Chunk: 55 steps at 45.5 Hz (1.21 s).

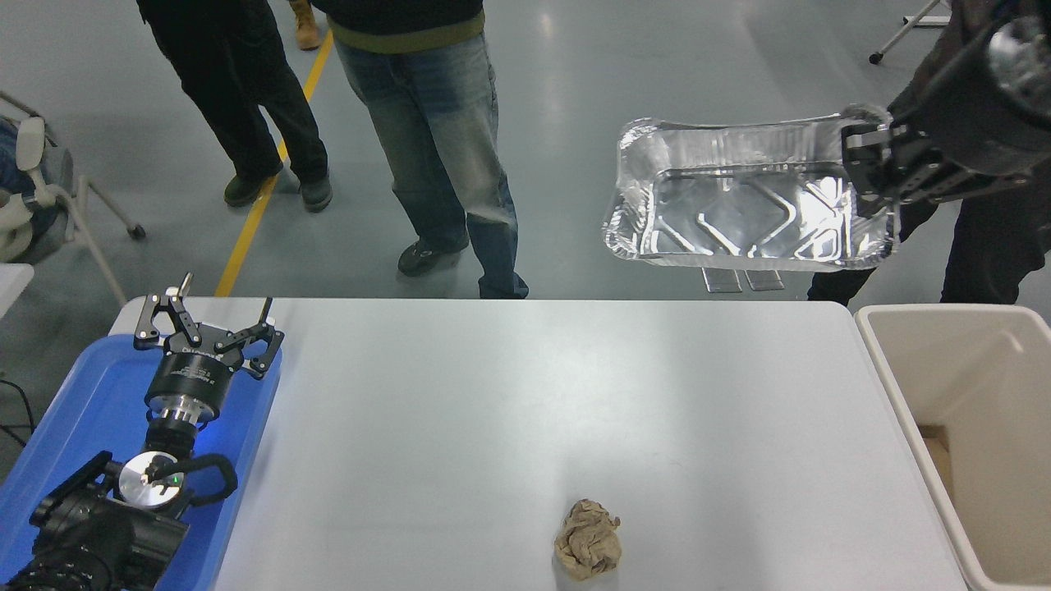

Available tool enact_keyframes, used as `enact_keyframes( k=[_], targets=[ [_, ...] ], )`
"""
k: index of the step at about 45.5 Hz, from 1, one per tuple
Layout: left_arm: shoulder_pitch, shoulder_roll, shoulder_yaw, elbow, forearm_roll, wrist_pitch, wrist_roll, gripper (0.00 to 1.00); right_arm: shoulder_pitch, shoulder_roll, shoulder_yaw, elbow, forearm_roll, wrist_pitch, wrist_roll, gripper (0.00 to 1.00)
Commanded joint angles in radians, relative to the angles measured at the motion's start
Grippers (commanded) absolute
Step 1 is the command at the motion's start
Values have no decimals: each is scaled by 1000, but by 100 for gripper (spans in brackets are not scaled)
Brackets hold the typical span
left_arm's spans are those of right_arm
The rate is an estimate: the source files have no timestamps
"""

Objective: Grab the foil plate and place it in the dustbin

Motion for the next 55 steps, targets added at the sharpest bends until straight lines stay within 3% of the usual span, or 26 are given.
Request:
enact_keyframes(
  k=[1,12,19,26,32,39,47,55],
  targets=[
    [0,0,0,0,0,0,0,99,-145,-286,-18,-210,-269,-19,17,0],
    [0,0,-1,0,0,0,0,99,-490,-511,175,-442,-390,-114,49,0],
    [0,0,0,0,0,0,0,99,-810,-574,336,-579,-383,-281,63,0],
    [0,0,-1,0,0,0,0,99,-1177,-570,582,-657,-372,-433,74,0],
    [0,0,0,0,0,0,0,99,-1484,-502,833,-741,-372,-530,61,0],
    [0,-2,0,0,0,0,0,99,-1789,-338,1117,-959,-311,-563,60,0],
    [0,-2,0,0,1,0,0,99,-1918,-173,1179,-1135,-200,-608,60,0],
    [0,-2,0,0,0,0,0,99,-1980,-90,1171,-1185,-97,-626,60,0]
  ],
)
